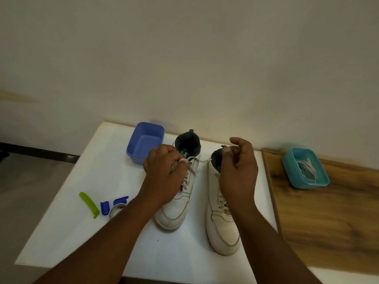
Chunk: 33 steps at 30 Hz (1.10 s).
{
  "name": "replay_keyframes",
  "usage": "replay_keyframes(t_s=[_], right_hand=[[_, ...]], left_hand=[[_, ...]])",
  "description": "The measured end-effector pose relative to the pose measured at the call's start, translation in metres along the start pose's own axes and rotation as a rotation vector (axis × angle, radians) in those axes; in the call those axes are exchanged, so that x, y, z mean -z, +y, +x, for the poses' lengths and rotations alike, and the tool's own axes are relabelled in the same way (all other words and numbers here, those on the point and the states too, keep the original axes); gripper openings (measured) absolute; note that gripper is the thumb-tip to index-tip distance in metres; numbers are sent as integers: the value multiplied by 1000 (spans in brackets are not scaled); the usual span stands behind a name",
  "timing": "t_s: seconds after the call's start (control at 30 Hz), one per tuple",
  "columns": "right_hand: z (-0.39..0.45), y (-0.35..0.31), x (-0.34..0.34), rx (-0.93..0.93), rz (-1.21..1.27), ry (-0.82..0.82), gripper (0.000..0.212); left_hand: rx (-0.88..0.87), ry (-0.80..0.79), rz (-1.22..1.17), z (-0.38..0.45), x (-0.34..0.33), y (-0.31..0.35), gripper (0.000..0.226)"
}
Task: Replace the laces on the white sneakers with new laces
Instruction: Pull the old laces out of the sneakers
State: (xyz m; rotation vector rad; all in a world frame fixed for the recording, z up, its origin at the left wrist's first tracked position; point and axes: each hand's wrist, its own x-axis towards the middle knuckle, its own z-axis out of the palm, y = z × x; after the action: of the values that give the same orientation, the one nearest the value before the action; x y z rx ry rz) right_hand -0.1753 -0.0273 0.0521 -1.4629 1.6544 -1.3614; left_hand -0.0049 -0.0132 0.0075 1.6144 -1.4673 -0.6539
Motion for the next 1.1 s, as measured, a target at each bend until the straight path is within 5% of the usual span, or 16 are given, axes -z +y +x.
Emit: replay_keyframes(t_s=[0.1, 0.23, 0.37, 0.53, 0.77, 1.1], right_hand=[[-4, 6, -10, 122, -129, -164, 30], [-14, 18, -21, 292, -410, -425, 48], [-16, 19, -28, 355, -673, -583, 62], [-13, 22, -32, 385, -722, -544, 44], [-5, 27, -22, 400, -677, -508, 15], [-4, 14, -8, 241, -769, -621, 23]], left_hand=[[107, -26, -471, 1, 15, 24, 23], [95, 133, -810, 5, 37, 28, 38], [69, 203, -386, 4, 36, 9, 25], [-175, -124, 484, 2, 13, -21, 53], [-191, -63, 534, 3, 9, -18, 33], [-180, -113, 411, -2, 17, -8, 17]])
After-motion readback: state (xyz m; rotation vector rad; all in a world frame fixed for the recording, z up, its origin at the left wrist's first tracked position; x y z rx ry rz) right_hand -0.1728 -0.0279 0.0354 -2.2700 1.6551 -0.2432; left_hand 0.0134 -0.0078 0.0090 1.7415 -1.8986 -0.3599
